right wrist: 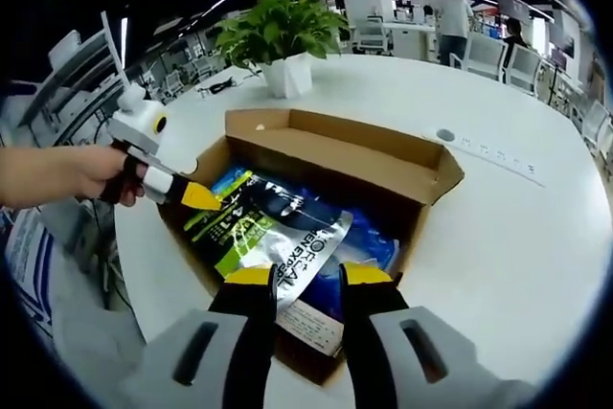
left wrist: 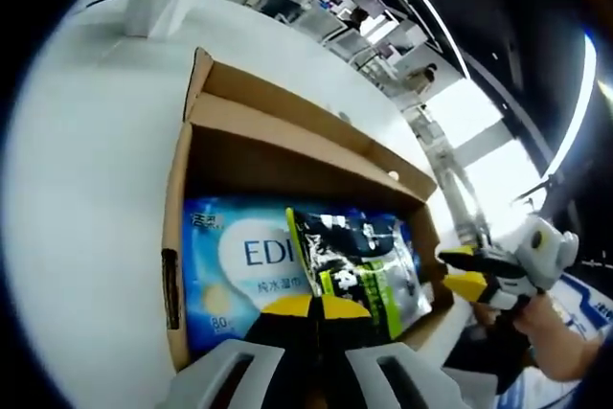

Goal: Operate the shoe box by opening the lid, removing the specified soft item, and placing it in the target area until the item is outside and the box remains undamaged.

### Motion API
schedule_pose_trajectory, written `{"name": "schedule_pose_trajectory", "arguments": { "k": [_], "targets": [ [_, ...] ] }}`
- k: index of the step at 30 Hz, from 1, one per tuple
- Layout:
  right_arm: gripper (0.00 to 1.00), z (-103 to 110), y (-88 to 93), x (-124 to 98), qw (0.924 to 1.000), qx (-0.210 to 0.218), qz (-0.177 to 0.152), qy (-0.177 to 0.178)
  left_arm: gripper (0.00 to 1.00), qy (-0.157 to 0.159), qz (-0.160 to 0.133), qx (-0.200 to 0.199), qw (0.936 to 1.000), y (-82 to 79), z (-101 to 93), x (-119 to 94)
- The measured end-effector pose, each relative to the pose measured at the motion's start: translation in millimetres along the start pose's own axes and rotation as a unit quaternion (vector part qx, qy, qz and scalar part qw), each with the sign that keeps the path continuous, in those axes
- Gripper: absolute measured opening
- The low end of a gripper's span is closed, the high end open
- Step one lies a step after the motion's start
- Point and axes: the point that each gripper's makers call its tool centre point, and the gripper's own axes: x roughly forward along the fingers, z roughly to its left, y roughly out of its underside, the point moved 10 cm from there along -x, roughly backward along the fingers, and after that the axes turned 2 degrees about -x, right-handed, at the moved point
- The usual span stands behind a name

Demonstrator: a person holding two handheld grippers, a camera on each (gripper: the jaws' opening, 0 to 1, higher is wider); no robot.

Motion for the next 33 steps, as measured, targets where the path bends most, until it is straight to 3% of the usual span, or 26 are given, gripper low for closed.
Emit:
{"name": "schedule_pose_trajectory", "arguments": {
  "k": [11,23,26,33],
  "targets": [
    [0.22,-0.6,4.1,12.0,0.9999,0.014,0.005,-0.004,0.0,-0.003,0.002,0.007,1.0,0.2,0.3,-2.3],
    [0.2,0.2,11.1,22.7,0.9977,0.063,0.014,-0.019,0.0,-0.003,0.002,0.009,0.9999,1.6,-1.0,-2.8],
    [0.19,0.1,12.8,25.3,0.9945,0.1,0.011,-0.029,0.0,-0.003,0.002,0.009,1.0,1.3,-0.6,-2.8],
    [0.16,-1.4,13.1,28.7,0.9933,0.111,0.012,-0.03,0.0,-0.004,0.001,0.009,0.9999,1.7,-0.9,-2.9]
  ]
}}
